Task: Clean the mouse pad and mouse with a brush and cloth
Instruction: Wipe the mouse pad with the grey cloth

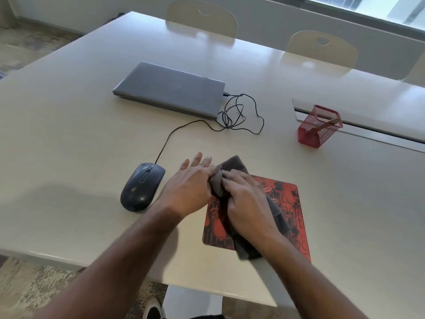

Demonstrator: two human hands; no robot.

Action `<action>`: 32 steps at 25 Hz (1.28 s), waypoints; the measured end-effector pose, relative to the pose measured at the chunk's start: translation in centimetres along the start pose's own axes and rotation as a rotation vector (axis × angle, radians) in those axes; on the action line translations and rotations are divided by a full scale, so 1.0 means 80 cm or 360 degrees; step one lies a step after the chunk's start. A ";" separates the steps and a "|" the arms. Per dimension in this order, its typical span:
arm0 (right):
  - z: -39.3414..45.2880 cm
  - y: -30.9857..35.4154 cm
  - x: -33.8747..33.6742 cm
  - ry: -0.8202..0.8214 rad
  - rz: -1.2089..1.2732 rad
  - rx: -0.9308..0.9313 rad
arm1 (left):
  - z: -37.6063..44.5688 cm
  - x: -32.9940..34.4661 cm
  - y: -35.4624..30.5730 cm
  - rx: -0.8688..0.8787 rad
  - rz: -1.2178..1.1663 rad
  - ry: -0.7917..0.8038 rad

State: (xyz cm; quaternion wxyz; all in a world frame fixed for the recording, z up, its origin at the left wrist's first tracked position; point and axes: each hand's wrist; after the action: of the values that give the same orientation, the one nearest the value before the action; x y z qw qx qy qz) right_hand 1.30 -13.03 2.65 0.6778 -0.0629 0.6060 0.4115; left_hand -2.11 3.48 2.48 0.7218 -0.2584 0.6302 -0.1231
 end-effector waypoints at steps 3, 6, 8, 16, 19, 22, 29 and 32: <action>-0.041 -0.008 -0.023 0.0051 0.0034 -0.0029 | 0.002 0.003 -0.001 -0.0014 -0.0028 -0.0001; 0.002 -0.032 -0.026 -0.0035 0.0004 0.0125 | 0.001 0.004 -0.001 -0.0005 -0.0076 -0.0021; 0.036 -0.028 -0.016 -0.0033 -0.0008 0.0177 | 0.000 0.002 -0.002 0.0011 -0.0106 -0.0028; -0.062 0.008 -0.035 0.0157 0.0120 -0.0075 | 0.002 0.004 0.002 -0.0013 -0.0132 -0.0024; -0.043 -0.018 -0.039 0.0102 0.0050 0.0065 | 0.001 0.003 0.001 -0.0017 -0.0135 -0.0033; -0.016 -0.006 -0.029 0.0070 -0.0064 0.0148 | 0.001 0.001 -0.001 -0.0015 -0.0137 -0.0038; -0.123 0.027 -0.044 0.0148 0.0044 -0.0138 | 0.001 0.004 -0.001 -0.0028 -0.0146 -0.0051; -0.097 -0.007 -0.048 0.0015 0.0009 0.0089 | 0.000 0.003 0.000 -0.0008 -0.0158 -0.0050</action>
State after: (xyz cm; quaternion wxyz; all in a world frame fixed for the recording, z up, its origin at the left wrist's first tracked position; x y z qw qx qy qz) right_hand -4.01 -19.78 3.81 0.6754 -0.0441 0.6206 0.3959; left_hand -2.09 3.37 2.28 0.7239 -0.2931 0.6055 -0.1532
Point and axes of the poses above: each hand's wrist, its own z-axis towards the middle knuckle, its own x-axis out of the palm, y = z × x, and after that the axes turned 9 degrees about -y, right-handed
